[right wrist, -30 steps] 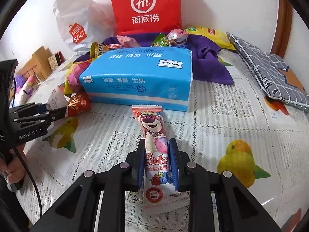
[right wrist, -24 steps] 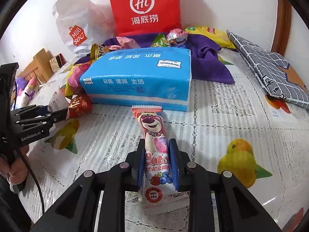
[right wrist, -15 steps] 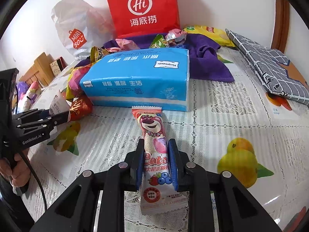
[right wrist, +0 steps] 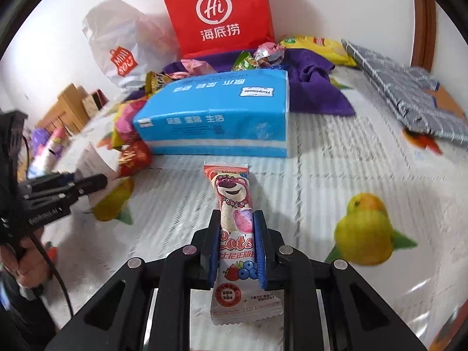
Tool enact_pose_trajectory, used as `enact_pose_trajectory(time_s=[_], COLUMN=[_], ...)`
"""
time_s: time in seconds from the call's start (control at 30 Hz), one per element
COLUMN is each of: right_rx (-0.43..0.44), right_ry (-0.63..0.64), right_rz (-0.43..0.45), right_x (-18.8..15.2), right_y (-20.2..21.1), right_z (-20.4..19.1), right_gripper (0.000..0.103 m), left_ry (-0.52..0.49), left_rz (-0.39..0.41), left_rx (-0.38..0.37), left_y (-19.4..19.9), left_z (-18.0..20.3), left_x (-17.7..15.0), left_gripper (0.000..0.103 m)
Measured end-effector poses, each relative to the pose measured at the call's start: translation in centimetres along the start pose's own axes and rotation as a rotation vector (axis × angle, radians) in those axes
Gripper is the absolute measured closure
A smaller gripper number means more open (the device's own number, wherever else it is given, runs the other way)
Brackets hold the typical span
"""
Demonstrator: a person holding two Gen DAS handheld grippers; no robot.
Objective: Organize snacks
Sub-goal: 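Carry the candy stick and white packet over the purple towel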
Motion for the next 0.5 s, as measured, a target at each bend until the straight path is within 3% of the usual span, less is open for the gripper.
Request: enact_pose_trajectory(time_s=[0.5], right_rx=[-0.038], right_ry=[0.087], right_rz=[0.117], right_x=[1.7], right_y=[6.2], right_z=[-2.2], right_gripper=[0.082], left_ry=[-0.007], left_rz=[0.040], left_rx=[-0.064], left_y=[4.1], left_z=[2.4], left_x=[0.9], left_gripper=[0.077])
Point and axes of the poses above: each gripper's, at about its wrist camera, not at the fingertips, and y roughly against the way its jaws point, z to its right, x to its top, the point moved 8 cm from there along -y, roughly the way its jaws point, and after that the axes turned 6 degrees about -x, right-handed, at the moved point
